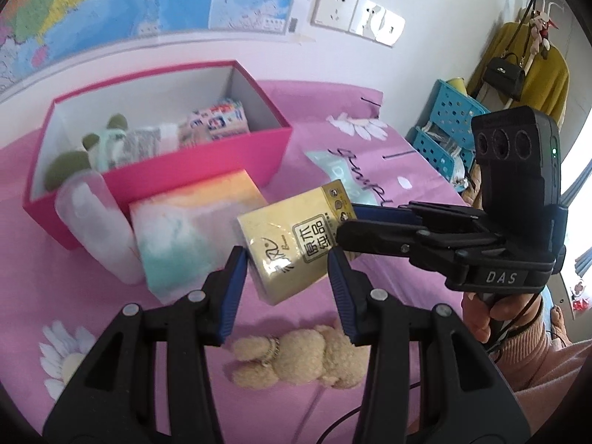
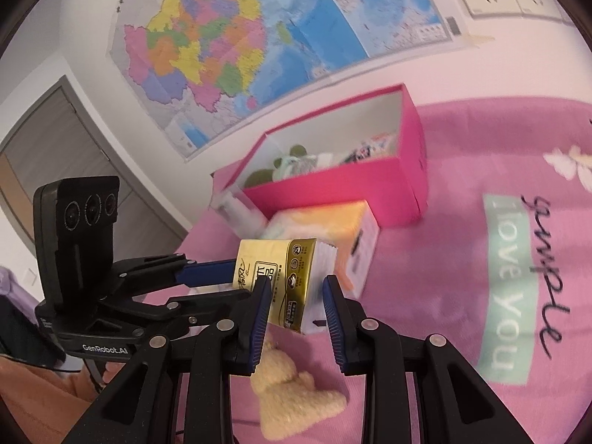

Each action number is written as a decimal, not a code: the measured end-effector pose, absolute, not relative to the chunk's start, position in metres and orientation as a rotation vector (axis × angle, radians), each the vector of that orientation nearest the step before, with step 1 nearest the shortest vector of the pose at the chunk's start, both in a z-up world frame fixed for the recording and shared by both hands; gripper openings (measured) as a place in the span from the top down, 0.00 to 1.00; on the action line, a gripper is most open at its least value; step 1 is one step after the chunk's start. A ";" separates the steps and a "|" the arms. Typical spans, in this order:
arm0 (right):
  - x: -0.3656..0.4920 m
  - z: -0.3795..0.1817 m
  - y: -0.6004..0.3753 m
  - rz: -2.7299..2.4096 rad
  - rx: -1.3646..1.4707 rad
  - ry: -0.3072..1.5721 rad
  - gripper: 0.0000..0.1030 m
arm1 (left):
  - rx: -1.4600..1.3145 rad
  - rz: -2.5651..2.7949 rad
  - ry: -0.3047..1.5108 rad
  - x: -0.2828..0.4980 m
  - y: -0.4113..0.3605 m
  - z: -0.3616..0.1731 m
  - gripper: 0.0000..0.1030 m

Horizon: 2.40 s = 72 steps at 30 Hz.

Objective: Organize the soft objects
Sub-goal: 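Lift the gold tissue pack with the right gripper toward the pink box, then lower the gold tissue pack into the pink box and open the right gripper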

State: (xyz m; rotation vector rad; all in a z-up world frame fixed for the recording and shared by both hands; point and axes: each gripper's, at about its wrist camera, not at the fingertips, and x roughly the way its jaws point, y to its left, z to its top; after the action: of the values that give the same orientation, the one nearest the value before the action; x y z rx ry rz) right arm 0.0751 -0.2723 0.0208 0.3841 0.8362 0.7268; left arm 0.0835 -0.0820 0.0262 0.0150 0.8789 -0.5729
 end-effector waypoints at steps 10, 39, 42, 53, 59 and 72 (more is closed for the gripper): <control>0.108 0.044 -0.260 0.758 0.379 0.791 0.72 | 0.030 -0.528 0.830 0.109 -0.073 0.048 0.55; 0.199 0.058 -0.232 0.751 0.389 0.788 0.72 | 0.081 -0.406 0.849 0.192 -0.057 0.064 0.55; 0.211 0.056 -0.231 0.747 0.409 0.796 0.72 | 0.094 -0.386 0.859 0.201 -0.059 0.063 0.55; 0.248 0.042 -0.219 0.695 0.419 0.841 0.72 | 0.124 -0.324 0.919 0.234 -0.062 0.052 0.55; 0.265 0.033 -0.216 0.639 0.435 0.855 0.71 | 0.128 -0.266 0.932 0.248 -0.061 0.049 0.55; 0.240 0.021 -0.227 0.613 0.394 0.847 0.65 | 0.102 -0.266 0.855 0.226 -0.050 0.060 0.55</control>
State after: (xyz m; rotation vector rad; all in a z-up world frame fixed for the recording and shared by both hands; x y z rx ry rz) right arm 0.2399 -0.2273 0.0207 0.3942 0.8470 0.6133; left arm 0.2257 -0.0500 0.0599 0.1025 0.8546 -0.2664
